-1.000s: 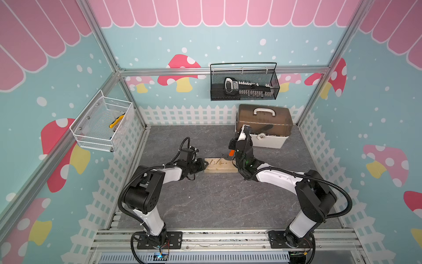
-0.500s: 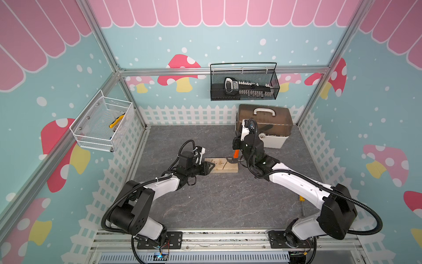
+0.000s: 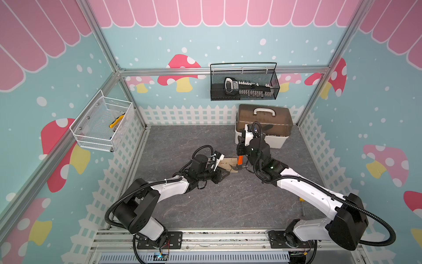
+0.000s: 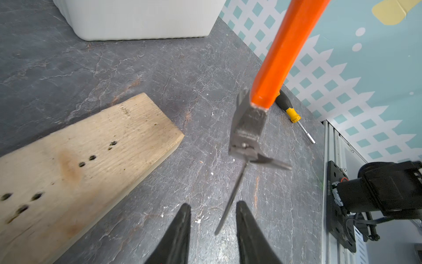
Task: Use a claw hammer to pull out a nail
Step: Pick up the nail with the hammer, then place the nail at the center of the board.
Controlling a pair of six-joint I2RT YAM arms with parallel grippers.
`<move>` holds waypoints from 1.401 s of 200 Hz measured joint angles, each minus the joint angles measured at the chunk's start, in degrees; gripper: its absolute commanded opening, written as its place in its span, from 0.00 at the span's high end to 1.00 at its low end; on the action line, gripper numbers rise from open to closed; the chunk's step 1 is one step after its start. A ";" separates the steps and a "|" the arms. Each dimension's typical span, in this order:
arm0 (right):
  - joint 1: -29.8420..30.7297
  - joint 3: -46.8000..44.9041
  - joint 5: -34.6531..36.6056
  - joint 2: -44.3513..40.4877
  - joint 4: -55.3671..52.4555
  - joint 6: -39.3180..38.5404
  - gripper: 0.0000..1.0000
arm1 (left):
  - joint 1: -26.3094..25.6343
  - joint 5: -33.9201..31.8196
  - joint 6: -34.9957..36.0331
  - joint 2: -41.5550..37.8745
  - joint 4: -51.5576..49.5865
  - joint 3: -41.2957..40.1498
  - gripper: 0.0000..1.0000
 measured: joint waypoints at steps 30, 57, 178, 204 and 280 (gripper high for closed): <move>-0.39 -0.22 -0.92 0.00 -0.26 0.44 1.00 | -0.52 1.22 0.59 1.57 0.81 1.03 0.79; -0.96 -0.28 -1.79 0.00 -0.28 1.33 1.00 | -0.66 1.90 0.61 1.77 1.49 1.03 0.86; -3.80 -9.62 -9.35 -1.09 11.58 0.17 1.00 | 0.02 3.87 1.16 1.73 0.92 0.15 1.00; -4.48 -11.65 -11.02 -0.92 11.78 -0.81 1.00 | 1.79 5.31 -0.87 0.52 4.81 -0.50 1.00; -4.37 -18.38 -16.09 0.42 16.70 -4.00 1.00 | 6.69 -1.40 -6.73 -7.08 4.96 -6.14 1.00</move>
